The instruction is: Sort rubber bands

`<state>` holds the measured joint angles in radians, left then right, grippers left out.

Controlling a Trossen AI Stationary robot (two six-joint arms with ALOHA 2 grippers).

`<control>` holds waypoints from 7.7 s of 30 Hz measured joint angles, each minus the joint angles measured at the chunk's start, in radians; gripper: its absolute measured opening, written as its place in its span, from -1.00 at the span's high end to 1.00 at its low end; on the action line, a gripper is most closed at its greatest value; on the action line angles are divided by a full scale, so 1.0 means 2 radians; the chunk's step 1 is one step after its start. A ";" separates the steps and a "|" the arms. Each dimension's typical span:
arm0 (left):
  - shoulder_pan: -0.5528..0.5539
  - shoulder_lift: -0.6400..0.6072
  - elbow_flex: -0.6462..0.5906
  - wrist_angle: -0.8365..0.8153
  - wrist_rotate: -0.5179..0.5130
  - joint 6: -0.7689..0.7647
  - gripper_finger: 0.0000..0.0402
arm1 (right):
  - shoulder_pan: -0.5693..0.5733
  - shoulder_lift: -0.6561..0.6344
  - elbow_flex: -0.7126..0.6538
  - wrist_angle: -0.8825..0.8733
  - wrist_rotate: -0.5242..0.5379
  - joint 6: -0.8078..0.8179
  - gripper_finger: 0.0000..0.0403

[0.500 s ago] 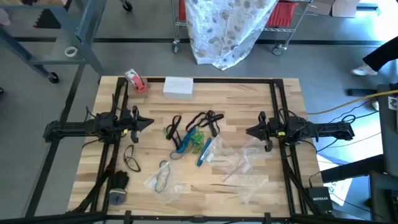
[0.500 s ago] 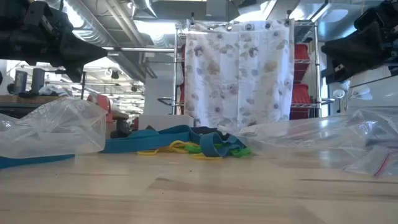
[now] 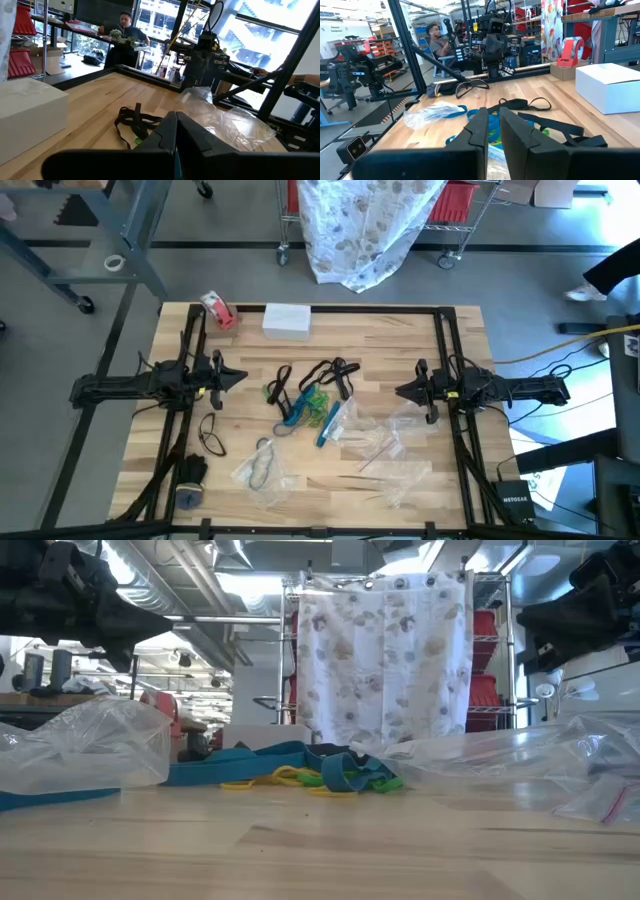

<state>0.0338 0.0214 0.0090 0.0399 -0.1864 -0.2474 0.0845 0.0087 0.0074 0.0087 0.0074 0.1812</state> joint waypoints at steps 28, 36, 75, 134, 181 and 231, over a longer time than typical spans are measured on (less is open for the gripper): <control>0.000 0.000 0.000 0.000 0.000 0.000 1.00 | 0.000 0.000 0.000 0.000 0.000 0.000 0.80; 0.000 0.000 0.000 0.000 0.000 0.000 1.00 | 0.000 0.000 0.000 0.000 0.000 0.000 0.80; 0.000 0.000 0.000 0.000 0.000 0.006 1.00 | 0.000 0.000 0.000 0.000 0.000 0.000 0.80; -0.028 0.030 0.057 0.068 0.011 -0.168 1.00 | 0.000 0.000 0.000 0.000 0.000 0.000 0.80; -0.352 0.648 0.287 -0.159 0.025 -0.523 0.39 | 0.000 0.000 0.000 0.000 -0.003 0.325 0.80; -0.321 0.713 0.239 0.058 0.038 -0.418 0.98 | 0.000 0.001 0.000 0.022 0.004 0.263 0.11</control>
<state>-0.6075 1.4466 0.4861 0.1559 -0.1112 -1.0825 0.0849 0.0101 0.0071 0.0533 0.0145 0.7063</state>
